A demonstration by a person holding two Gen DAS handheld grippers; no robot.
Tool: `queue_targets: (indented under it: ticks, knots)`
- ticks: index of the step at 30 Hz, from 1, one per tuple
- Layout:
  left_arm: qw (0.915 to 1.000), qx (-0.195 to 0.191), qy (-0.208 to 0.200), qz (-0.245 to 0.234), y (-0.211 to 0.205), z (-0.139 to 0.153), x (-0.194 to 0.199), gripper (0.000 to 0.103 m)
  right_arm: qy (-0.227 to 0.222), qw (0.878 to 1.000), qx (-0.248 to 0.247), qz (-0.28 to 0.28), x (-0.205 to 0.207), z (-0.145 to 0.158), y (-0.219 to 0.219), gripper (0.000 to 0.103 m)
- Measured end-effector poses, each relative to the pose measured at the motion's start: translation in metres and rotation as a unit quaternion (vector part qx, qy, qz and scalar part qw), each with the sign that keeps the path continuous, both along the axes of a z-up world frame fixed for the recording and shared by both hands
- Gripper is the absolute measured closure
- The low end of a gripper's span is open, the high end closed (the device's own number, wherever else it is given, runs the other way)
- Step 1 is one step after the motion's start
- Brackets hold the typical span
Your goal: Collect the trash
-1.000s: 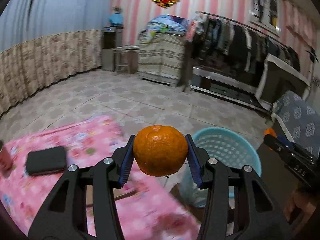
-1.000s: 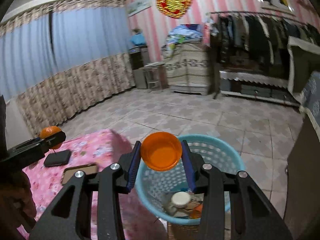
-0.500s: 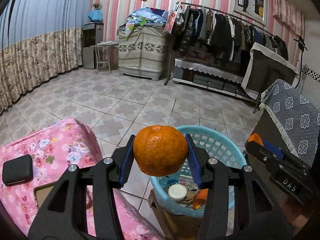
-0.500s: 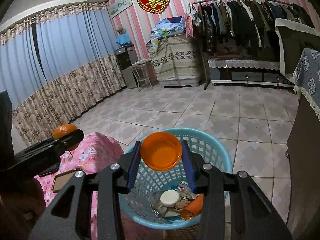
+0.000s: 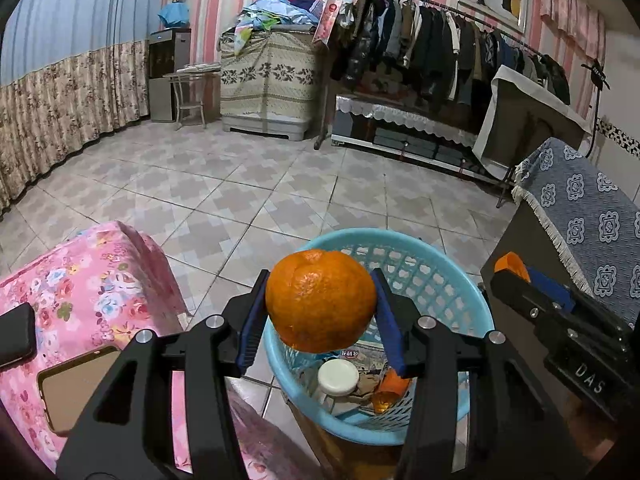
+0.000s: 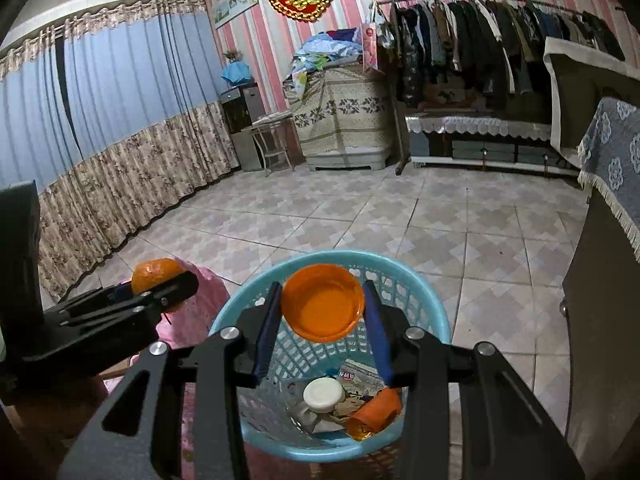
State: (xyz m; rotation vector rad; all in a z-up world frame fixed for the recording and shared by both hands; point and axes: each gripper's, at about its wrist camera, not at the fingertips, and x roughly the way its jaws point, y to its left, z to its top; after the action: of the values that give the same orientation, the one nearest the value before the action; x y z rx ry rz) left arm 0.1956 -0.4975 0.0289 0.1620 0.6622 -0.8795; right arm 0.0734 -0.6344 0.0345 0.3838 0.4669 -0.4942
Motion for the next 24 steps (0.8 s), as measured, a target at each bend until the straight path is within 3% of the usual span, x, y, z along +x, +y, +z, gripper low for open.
queue_targets:
  ticks: [1, 2, 4, 6, 19, 24]
  knots:
    - [1.0000, 0.000, 0.002, 0.000, -0.002, -0.001, 0.000, 0.050, 0.002, 1.000, -0.001, -0.001, 0.000, -0.001, 0.000, 0.063]
    - [1.0000, 0.000, 0.001, 0.003, -0.003, -0.002, 0.000, 0.036, 0.004, 1.000, -0.002, -0.004, 0.000, -0.002, -0.001, 0.063]
    - [1.0000, -0.005, -0.001, 0.008, -0.004, -0.001, -0.001, 0.025, 0.005, 1.000, 0.002, -0.010, -0.002, -0.003, -0.004, 0.059]
    - [0.9999, -0.006, 0.000, 0.008, -0.005, 0.000, -0.001, 0.025, 0.004, 1.000, 0.004, -0.015, -0.004, -0.003, -0.006, 0.055]
    - [0.9997, -0.019, -0.003, 0.012, 0.004, 0.005, 0.000, 0.025, 0.004, 1.000, -0.006, -0.014, -0.003, 0.005, -0.002, 0.055]
    - [0.9998, -0.016, -0.004, 0.013, 0.010, 0.005, -0.001, 0.016, 0.013, 0.999, -0.021, -0.028, -0.003, 0.007, 0.002, 0.033]
